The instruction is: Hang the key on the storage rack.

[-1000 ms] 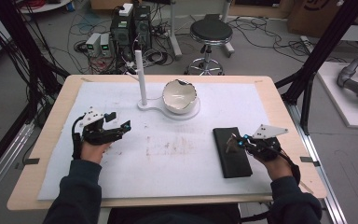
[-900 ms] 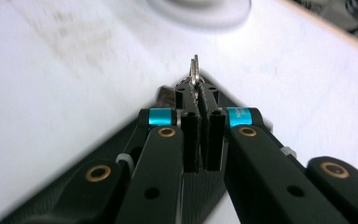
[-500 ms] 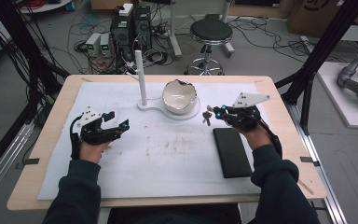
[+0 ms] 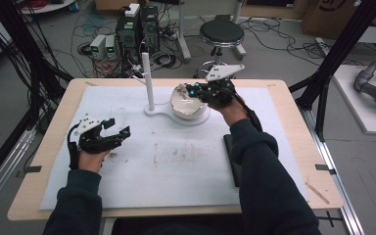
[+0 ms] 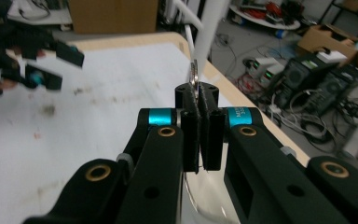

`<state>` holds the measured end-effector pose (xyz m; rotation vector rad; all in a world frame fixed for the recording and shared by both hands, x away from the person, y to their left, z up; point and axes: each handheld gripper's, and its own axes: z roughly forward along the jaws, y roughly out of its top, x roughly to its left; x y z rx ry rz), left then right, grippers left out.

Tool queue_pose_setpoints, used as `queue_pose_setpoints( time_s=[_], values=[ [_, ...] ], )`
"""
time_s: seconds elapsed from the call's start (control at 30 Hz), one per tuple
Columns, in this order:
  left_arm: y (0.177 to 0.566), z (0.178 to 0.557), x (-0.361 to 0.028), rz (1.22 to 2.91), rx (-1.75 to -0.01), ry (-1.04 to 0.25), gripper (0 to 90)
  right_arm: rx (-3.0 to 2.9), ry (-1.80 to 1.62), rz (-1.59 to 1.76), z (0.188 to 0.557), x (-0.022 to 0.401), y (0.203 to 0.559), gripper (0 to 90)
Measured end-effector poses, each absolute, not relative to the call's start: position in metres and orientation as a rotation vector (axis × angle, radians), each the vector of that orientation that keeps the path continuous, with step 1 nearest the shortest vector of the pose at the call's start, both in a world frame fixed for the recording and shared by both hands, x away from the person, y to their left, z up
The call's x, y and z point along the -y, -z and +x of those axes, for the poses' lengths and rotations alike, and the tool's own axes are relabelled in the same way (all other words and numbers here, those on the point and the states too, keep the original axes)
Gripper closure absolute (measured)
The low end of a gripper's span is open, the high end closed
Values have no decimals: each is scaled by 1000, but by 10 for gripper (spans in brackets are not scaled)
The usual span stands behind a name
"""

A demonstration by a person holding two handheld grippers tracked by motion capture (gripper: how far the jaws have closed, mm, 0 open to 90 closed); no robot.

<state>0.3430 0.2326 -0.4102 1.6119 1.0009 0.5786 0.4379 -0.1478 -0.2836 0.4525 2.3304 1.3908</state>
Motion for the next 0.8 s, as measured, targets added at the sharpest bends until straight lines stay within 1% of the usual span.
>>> queue_pose_setpoints(
  time_s=[0.1,0.13,0.2,0.23,0.27,0.33,0.37,0.6,0.8],
  values=[
    [411,342,-235,1607,-1005,-578,272,-2340,-1412,443,447,128,277,891],
    [411,342,-235,1608,-1003,-579,272,-2351,-1421,422,453,115,272,891],
    [412,341,-236,1607,-1005,-578,272,-2354,-1428,412,455,108,270,891],
    [412,341,-236,1608,-1005,-576,272,-2361,-1428,381,460,94,264,891],
    [412,341,-236,1606,-1008,-575,272,-2361,-1428,381,460,94,264,891],
    [412,340,-237,1604,-1008,-577,272,-2369,-1425,361,464,80,260,890],
    [412,340,-238,1600,-1008,-576,272,-2377,-1416,345,468,68,257,891],
    [413,338,-243,1589,-1020,-576,272,-2384,-1400,338,480,40,254,891],
    [413,337,-246,1586,-1023,-579,274,-2391,-1359,410,491,37,263,890]
  ],
)
